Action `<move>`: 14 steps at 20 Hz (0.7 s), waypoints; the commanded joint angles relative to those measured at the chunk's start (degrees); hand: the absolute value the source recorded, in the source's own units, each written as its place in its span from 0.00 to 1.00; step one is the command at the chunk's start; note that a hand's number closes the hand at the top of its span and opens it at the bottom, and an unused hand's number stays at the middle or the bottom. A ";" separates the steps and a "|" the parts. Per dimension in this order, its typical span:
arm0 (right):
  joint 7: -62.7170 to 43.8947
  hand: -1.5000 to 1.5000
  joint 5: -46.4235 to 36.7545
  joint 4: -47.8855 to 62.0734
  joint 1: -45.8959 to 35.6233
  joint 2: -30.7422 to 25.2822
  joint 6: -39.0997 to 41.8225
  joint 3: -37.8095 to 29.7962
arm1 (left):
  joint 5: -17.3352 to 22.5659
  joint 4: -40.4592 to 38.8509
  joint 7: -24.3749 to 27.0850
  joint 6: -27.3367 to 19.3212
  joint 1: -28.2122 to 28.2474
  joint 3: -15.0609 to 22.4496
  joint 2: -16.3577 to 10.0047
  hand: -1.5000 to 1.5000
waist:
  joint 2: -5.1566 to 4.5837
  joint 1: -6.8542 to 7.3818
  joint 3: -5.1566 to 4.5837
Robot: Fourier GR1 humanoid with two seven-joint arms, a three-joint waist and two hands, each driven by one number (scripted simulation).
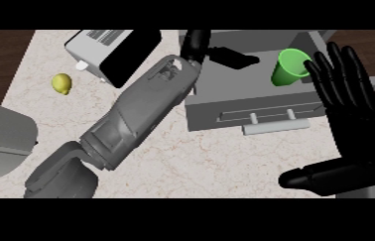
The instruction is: Pick up the cup, place it into the drawer and close the drawer
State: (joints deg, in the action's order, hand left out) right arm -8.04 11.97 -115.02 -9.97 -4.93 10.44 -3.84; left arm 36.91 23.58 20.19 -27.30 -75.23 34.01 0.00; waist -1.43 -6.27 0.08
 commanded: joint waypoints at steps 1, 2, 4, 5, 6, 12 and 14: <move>0.28 0.00 2.62 1.49 -0.49 -0.58 0.99 -1.80 | 4.52 4.04 1.94 -0.66 0.67 -0.15 0.00 0.00 | -0.05 -0.34 0.01; 1.13 0.00 2.48 -0.29 2.40 0.46 1.66 -0.12 | 4.45 2.54 5.91 0.93 2.36 -1.11 0.00 0.00 | 0.13 0.63 -0.02; -1.32 0.00 3.38 -0.69 1.03 0.09 0.71 -0.78 | 6.41 4.74 5.63 1.76 0.98 -1.56 0.00 0.00 | 0.47 1.65 -0.04; 1.21 0.00 5.35 0.03 3.63 -0.38 3.05 -2.03 | 6.88 4.47 7.50 2.97 0.52 -3.38 0.00 0.00 | 0.52 2.10 -0.02; -1.16 0.00 4.18 0.70 -0.13 0.50 1.07 -0.27 | 8.25 5.26 9.08 3.10 2.32 -3.03 0.00 0.00 | 0.41 2.24 -0.06; -2.56 1.00 8.21 -4.88 6.06 -3.92 6.01 -2.93 | 7.81 11.05 3.93 2.53 2.67 -6.53 0.00 0.00 | 1.73 5.85 -0.08; -1.17 1.00 8.42 -3.91 6.14 -5.83 7.90 -4.75 | 7.86 10.93 6.09 2.89 4.77 -8.68 -1.69 0.00 | 1.57 5.87 -0.08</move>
State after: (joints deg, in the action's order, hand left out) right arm -9.32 19.09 -117.61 -5.54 -8.05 15.43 -6.96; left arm 44.65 32.27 26.19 -23.88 -72.44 27.70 -0.59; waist -0.14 -1.48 0.02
